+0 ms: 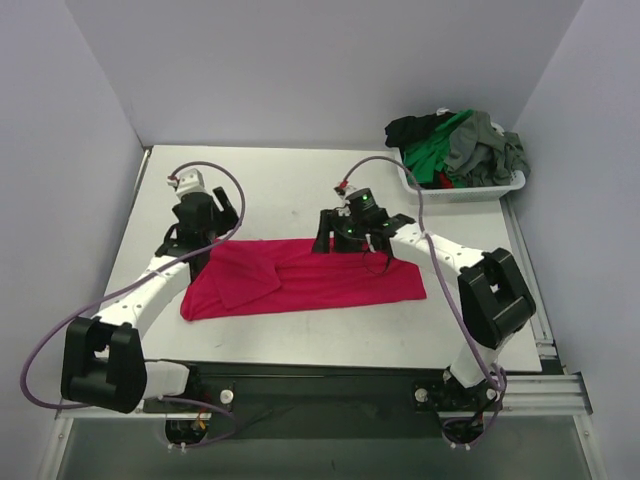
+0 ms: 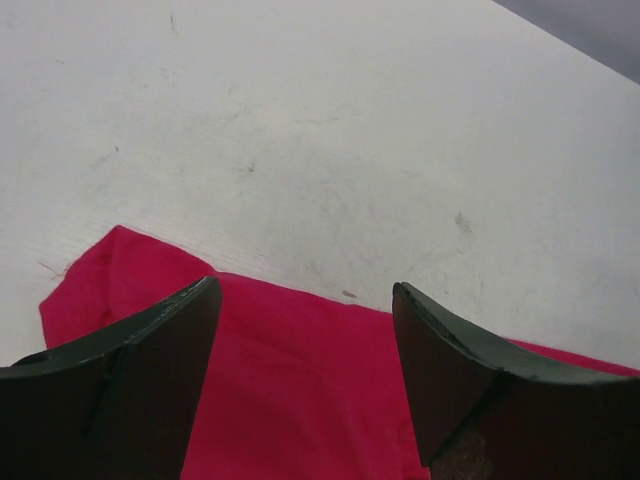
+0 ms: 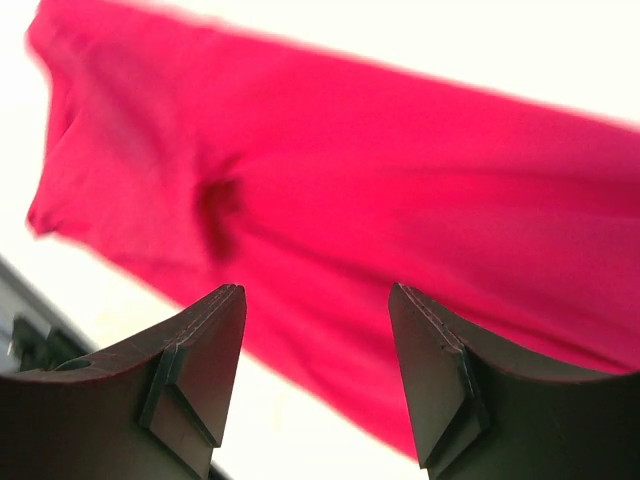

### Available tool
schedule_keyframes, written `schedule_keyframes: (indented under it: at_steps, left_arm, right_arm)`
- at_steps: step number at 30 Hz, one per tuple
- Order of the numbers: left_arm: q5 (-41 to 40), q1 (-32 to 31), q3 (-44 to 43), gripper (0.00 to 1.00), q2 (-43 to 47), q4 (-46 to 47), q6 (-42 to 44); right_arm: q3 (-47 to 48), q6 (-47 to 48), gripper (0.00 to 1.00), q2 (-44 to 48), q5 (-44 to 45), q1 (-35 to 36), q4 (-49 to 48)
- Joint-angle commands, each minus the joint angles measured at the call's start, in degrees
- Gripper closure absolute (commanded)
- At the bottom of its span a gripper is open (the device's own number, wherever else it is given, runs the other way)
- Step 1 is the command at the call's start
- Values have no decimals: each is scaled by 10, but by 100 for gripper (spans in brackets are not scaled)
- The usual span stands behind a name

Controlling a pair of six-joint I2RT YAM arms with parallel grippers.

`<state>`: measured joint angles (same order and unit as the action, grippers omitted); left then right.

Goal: Fold and stack the t-shirts
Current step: Fold the other side of the tshirt into a rectangle, then rotate the tshirt 90 degrees

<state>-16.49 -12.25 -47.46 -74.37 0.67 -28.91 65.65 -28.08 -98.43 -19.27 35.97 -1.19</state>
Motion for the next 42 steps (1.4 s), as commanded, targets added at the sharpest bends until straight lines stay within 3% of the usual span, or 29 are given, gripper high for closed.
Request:
schedule_keyframes:
  at_steps: [1,17,33,42]
  left_arm:
    - [24,-19,6,20,-9,20,0]
    - [65,-42,18,19,-95,61,-8]
    - [74,-42,24,19,-97,65,-9]
    - [116,-43,32,19,-118,67,-36]
  right_arm:
    - [-24,15,40,14,29,-63,10]
    - [-90,32,40,16,64,-258,10]
    - [-121,36,40,83,135,-266,78]
    - [-119,50,40,95,80,-250,38]
